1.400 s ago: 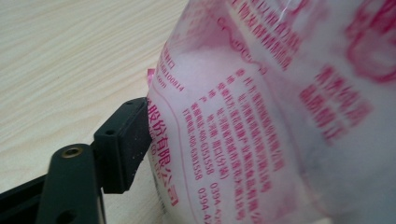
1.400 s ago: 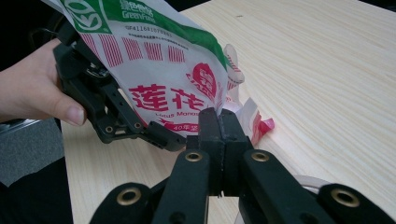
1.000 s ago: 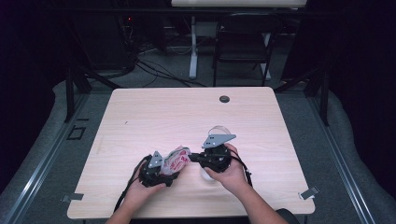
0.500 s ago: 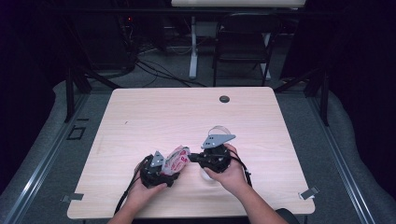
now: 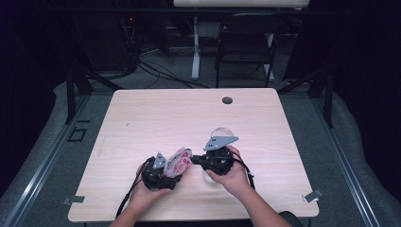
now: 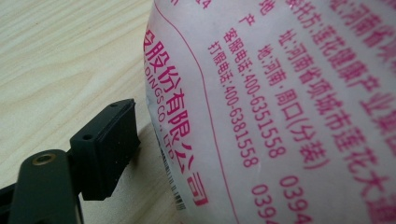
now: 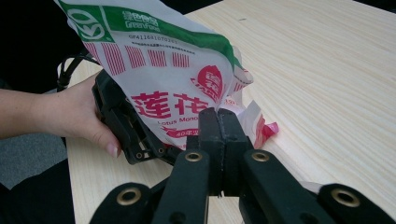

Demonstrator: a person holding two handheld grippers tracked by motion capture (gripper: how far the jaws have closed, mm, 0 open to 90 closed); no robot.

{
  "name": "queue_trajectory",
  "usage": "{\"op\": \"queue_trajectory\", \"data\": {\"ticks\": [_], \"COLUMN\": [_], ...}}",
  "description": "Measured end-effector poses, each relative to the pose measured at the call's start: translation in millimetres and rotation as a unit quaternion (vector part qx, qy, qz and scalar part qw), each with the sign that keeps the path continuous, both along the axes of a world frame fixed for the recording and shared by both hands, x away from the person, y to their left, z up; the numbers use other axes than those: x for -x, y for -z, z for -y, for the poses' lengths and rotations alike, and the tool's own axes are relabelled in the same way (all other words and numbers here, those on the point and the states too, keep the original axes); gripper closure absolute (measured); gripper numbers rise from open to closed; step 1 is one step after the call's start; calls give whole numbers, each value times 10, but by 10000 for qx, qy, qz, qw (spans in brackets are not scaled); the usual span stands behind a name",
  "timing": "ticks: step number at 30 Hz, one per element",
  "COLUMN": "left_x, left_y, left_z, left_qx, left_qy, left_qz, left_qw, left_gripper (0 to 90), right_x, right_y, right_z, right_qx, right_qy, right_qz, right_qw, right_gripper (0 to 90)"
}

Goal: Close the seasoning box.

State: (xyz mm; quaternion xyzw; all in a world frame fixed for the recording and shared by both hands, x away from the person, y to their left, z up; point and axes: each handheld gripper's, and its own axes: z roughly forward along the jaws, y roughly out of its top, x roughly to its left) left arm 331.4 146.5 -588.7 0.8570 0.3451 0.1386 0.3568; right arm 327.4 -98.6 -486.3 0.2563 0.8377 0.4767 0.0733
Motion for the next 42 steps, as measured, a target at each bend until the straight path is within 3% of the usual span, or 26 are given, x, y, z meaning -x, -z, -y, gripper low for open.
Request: {"op": "queue_trajectory", "data": {"ticks": [7, 14, 23, 28, 42], "left_x": [5, 36, 46, 58, 96], "left_y": [0, -7, -11, -14, -59], "left_z": [1, 17, 10, 13, 23], "left_qx": [25, 86, 139, 96, 36], "left_qy": [30, 116, 76, 10, 0], "left_qz": [17, 99, 107, 219, 357], "left_qw": [10000, 9998, 9998, 9997, 9994], "left_gripper": [191, 337, 429, 487, 565], "right_x": [2, 2, 1, 2, -10], "right_y": [0, 4, 7, 8, -5], "right_z": [-4, -7, -12, -13, 19], "right_qx": [-6, 39, 23, 22, -64], "right_qy": [8, 17, 20, 17, 52], "right_qz": [3, 18, 15, 22, 15], "right_qw": [10000, 10000, 10000, 10000, 10000], "right_gripper": [900, 900, 900, 900, 900]}}
